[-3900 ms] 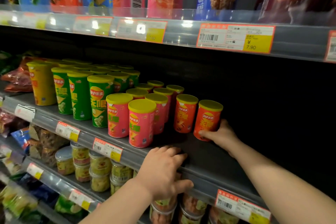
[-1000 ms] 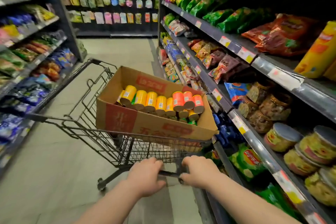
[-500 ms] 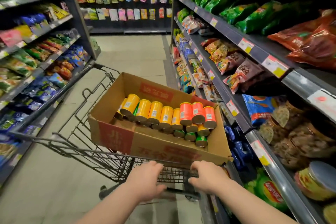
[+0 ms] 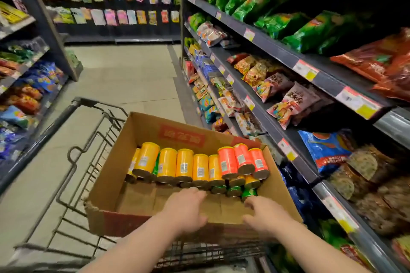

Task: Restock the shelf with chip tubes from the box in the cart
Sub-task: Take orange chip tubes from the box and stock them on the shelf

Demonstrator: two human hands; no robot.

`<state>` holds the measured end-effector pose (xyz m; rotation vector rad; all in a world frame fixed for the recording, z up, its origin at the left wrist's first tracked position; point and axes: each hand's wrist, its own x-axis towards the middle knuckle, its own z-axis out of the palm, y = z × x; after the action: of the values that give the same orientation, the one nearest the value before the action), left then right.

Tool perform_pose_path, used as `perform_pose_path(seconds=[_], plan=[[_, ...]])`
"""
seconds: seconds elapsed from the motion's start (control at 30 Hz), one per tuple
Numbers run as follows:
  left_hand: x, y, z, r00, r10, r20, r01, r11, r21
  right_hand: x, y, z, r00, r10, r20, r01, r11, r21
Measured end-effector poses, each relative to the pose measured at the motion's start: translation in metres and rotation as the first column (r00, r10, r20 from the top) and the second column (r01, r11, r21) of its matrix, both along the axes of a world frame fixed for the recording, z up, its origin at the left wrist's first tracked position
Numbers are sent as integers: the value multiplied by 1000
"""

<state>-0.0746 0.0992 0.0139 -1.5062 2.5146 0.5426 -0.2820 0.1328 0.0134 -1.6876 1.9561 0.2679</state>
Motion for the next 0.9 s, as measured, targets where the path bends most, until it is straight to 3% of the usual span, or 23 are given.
perform_pose_path(seconds=[0.5,0.9], plan=[[5,-76,-42,992,-127,-21,129,982,138,5,-37,-26,979,-204,-18,205,978,34],[-14,-126,-64,999,37,39,-45,975,218,-45,-138,-62,981,-193,9,193,981,24]])
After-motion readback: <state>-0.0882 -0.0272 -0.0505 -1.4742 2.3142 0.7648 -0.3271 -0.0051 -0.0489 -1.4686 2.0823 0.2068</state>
